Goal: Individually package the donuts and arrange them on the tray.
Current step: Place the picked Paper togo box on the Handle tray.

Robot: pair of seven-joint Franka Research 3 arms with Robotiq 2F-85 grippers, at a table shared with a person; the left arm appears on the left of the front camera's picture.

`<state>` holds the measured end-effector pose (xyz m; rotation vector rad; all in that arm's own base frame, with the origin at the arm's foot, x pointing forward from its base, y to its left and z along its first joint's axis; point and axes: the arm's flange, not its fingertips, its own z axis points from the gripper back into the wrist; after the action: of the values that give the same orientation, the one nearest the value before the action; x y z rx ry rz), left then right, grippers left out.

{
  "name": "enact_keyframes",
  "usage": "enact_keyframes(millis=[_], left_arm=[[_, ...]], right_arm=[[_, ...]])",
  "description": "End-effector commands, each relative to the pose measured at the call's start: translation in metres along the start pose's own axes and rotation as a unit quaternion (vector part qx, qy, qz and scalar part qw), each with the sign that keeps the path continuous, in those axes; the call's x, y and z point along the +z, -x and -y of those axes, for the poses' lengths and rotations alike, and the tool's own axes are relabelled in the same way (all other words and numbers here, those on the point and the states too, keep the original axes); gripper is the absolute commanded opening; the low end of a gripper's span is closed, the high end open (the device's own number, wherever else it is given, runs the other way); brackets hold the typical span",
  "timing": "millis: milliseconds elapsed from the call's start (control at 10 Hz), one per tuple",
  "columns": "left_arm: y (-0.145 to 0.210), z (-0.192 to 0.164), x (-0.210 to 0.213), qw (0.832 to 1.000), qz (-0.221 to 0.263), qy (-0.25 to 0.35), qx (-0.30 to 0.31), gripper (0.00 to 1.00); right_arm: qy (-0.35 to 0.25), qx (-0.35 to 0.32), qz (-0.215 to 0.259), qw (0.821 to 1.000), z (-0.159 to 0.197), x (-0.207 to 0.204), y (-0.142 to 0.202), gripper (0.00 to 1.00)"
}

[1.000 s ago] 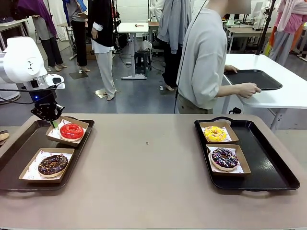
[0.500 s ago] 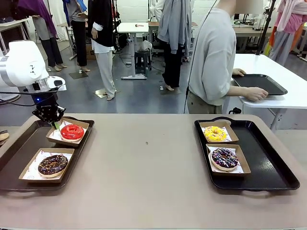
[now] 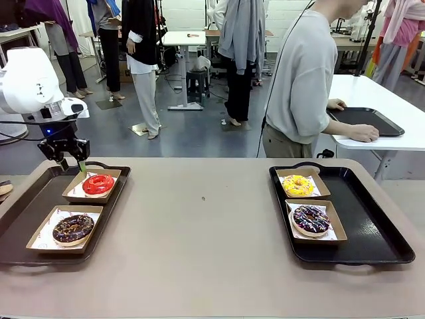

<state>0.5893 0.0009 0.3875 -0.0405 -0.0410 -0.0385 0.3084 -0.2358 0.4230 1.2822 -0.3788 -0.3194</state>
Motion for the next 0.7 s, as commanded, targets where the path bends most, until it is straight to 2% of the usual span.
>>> enact_keyframes(millis=[0,200,300,400,600], left_arm=[[0.010,-0.004,-0.001,1.000,0.004,0.001,-0.011,1.00],[0.010,-0.004,-0.001,1.000,0.000,0.002,-0.013,1.00],[0.010,-0.004,-0.001,1.000,-0.003,0.003,-0.011,0.90],[0.014,-0.004,0.001,1.000,-0.004,0.013,-0.008,0.97],[0.031,-0.007,0.009,1.000,0.003,0.011,0.008,0.97]], right_arm=[[0.001,0.002,0.008,1.000,0.000,-0.002,0.003,1.00],[0.001,0.002,0.008,1.000,0.000,-0.002,0.003,1.00],[0.001,0.002,0.008,1.000,0.000,-0.002,0.003,1.00],[0.001,0.002,0.008,1.000,0.000,-0.002,0.003,1.00],[0.001,0.002,0.008,1.000,0.000,-0.002,0.003,1.00]])
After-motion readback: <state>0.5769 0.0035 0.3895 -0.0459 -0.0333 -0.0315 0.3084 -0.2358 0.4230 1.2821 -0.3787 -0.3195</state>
